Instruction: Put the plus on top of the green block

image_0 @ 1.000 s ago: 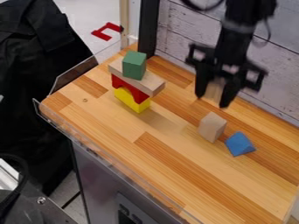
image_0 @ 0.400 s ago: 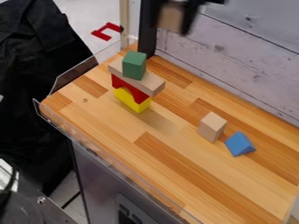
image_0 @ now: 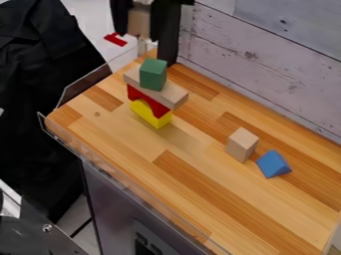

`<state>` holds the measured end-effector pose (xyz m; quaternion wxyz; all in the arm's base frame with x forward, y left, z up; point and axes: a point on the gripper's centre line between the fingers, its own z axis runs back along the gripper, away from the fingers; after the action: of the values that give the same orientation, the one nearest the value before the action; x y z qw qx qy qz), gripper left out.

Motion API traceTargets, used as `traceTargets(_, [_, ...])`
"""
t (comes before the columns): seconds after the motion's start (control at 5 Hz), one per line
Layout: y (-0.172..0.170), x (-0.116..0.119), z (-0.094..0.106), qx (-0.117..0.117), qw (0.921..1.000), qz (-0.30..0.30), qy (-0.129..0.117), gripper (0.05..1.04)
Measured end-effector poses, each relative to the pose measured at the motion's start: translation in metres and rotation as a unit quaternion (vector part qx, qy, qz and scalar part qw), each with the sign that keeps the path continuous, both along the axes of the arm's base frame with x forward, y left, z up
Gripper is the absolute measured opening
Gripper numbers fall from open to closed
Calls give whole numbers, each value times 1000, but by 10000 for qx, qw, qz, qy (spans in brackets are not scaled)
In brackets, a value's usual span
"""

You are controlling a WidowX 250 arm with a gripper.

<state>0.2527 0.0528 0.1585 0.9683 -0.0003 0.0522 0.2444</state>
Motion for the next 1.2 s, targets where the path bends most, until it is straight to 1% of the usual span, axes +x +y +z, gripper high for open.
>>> traceTargets(0.2, [4, 4, -17, -132, 9995, -148, 243, 482])
traceTargets(0.4, [4, 13, -30, -267, 9987, -342, 285, 482])
traceTargets(0.6, [3, 20, -41, -345, 9982, -420, 245, 481])
traceTargets(0.8, [0, 23, -50, -487, 9971, -486, 321, 481])
traceTargets(1.0, [0, 23, -55, -545, 9966, -479, 398, 481])
traceTargets(1.2, [6, 22, -56, -561, 9969, -369, 404, 481])
